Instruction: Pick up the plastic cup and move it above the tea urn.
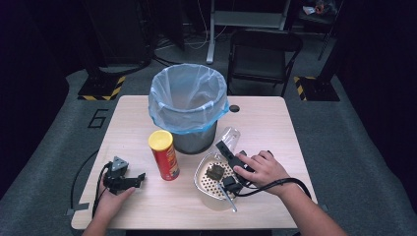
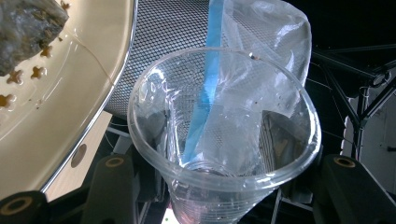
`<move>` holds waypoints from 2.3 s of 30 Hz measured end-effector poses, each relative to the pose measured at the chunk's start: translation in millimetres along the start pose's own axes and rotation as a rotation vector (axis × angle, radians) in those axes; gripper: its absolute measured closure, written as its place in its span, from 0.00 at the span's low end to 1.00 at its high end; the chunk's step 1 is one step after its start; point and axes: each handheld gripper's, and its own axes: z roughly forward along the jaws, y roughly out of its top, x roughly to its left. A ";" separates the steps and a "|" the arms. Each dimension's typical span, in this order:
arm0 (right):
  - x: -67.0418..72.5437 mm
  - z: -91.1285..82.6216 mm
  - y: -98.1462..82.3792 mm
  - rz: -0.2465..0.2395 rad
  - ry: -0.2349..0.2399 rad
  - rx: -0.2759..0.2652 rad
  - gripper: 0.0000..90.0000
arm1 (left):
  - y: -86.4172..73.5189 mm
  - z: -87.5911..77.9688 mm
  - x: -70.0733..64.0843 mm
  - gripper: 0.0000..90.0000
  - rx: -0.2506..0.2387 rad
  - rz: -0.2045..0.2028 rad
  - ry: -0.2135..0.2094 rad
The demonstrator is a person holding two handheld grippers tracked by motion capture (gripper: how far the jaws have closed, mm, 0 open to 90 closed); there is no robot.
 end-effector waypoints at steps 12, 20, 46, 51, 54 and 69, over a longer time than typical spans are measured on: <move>0.5 3.5 -2.3 0.168 0.019 0.041 0.48 | -0.1 -0.2 -0.1 0.18 0.003 -0.002 -0.001; -27.7 18.3 -20.0 0.704 0.128 0.085 0.48 | 0.0 0.0 0.0 0.18 0.000 0.000 0.000; -61.3 74.4 -160.9 1.998 0.270 0.229 0.48 | 0.5 -0.7 0.3 0.17 0.013 0.001 -0.009; -70.6 76.1 -164.6 1.978 0.272 0.220 0.48 | 0.5 -0.7 0.3 0.17 0.013 0.001 -0.009; -75.8 77.1 -165.8 1.970 0.278 0.222 0.48 | 0.5 -0.7 0.3 0.17 0.013 0.001 -0.009; -143.9 76.2 -176.2 1.930 0.269 0.179 0.48 | 0.5 0.0 0.4 0.17 0.006 0.003 -0.007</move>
